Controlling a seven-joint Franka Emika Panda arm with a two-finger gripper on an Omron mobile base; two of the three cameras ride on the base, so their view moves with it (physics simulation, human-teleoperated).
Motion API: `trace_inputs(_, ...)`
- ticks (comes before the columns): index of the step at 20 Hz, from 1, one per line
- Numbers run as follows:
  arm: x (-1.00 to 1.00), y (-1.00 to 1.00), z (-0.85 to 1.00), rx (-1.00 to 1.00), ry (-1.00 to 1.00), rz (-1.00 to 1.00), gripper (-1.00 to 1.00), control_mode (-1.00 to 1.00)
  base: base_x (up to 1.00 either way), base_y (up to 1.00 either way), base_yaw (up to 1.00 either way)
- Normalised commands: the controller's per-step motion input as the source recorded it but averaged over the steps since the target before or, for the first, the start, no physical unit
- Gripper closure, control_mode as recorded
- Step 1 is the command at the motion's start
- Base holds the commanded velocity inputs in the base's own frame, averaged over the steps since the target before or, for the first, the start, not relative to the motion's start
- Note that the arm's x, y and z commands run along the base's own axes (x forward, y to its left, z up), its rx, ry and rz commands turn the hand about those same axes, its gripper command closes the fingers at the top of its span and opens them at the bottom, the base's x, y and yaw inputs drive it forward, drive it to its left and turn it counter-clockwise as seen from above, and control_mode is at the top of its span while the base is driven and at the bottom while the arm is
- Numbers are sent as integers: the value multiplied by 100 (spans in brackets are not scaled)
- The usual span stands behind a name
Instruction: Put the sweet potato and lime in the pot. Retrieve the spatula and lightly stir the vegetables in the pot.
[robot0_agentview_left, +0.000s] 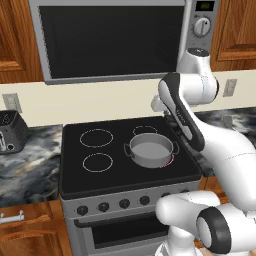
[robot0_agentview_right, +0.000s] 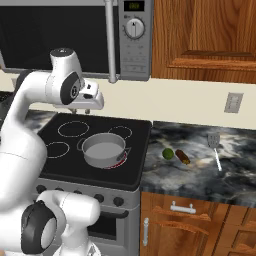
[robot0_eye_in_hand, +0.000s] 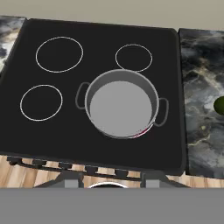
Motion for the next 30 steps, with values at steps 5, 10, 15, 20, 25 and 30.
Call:
trace_inputs(5,-35,0,-2,0,0,0,-100,-100,0,0,0)
trace_inputs(10,-39,-5,-1,0,-11,0,-100,-100,0,0,0)
trace_inputs(15,-27,-4,-1,0,-12,-2,-100,-100,0,0,0)
trace_inputs(20,-10,-35,-6,0,-2,-15,-100,-100,0,0,0)
trace_inputs(25,-1,-98,-13,16,2,-27,-100,-100,0,0,0)
trace_inputs(30,0,-100,-13,29,12,-31,-100,-100,0,0,0)
